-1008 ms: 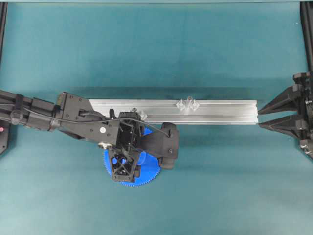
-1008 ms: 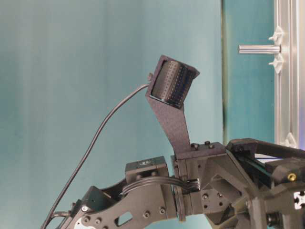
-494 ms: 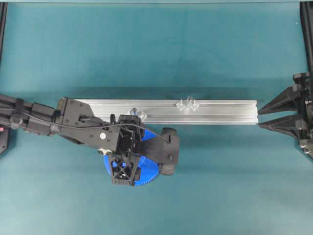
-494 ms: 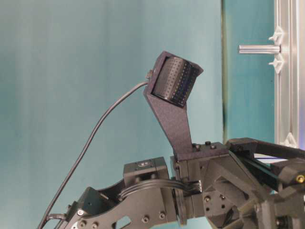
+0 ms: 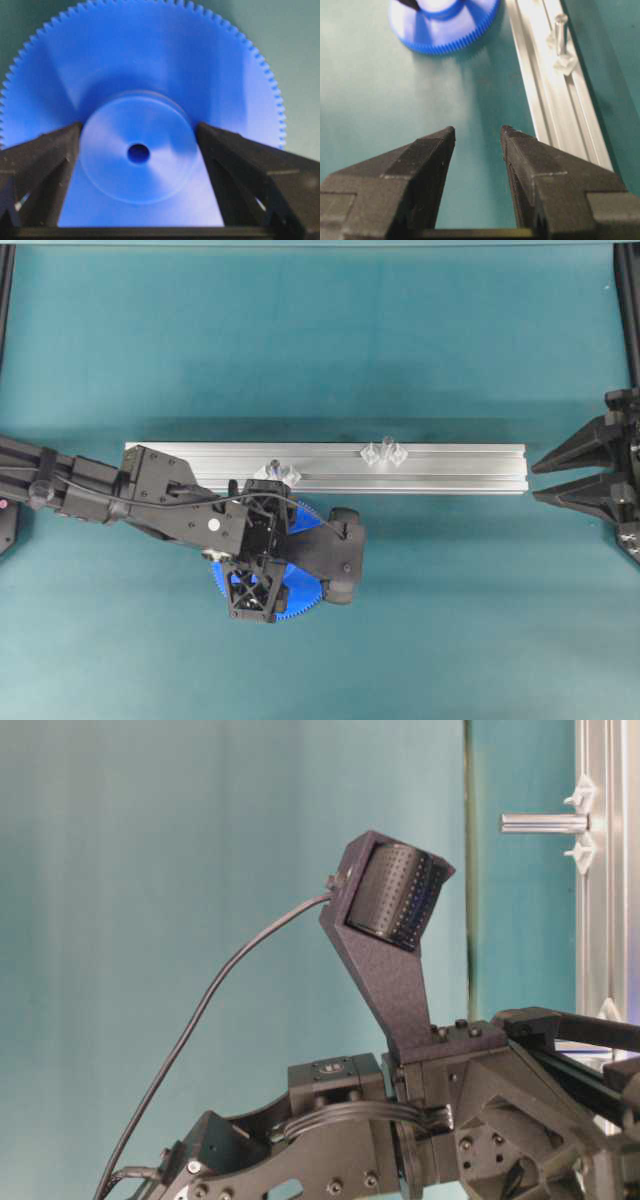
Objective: Insert the large gear onto the shaft.
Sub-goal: 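Close the left gripper on the blue gear's hub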
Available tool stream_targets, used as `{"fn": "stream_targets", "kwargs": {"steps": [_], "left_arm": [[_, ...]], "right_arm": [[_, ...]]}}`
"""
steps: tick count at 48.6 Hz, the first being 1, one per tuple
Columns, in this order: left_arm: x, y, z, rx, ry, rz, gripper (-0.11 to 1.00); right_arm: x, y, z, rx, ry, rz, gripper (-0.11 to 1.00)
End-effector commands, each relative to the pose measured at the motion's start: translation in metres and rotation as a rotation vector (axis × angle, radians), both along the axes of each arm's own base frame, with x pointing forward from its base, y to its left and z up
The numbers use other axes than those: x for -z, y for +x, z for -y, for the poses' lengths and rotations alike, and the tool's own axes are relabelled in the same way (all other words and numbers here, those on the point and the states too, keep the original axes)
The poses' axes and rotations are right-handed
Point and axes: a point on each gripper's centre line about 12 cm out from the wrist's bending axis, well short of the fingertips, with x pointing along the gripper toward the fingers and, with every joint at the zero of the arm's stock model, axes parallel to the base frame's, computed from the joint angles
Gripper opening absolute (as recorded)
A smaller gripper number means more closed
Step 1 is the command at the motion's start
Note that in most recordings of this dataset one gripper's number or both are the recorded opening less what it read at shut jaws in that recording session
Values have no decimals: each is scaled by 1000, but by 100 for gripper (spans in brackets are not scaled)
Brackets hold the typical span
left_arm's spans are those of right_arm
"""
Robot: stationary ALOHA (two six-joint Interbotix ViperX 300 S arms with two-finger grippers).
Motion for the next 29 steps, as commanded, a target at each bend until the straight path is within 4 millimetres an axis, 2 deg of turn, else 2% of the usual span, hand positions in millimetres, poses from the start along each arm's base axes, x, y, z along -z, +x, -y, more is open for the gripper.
{"fn": "stream_targets", "kwargs": {"steps": [1,11,29], "left_arm": [[0,-3,7,19,0,-5,93],[-2,-4,7,19,-1,0,78],[-22,1,8,23,-7,42,78]], "right_arm": [[-4,1,0,3,8,12,51],[-4,1,0,3,8,13,51],[-4,0,0,3,7,13,51]]}}
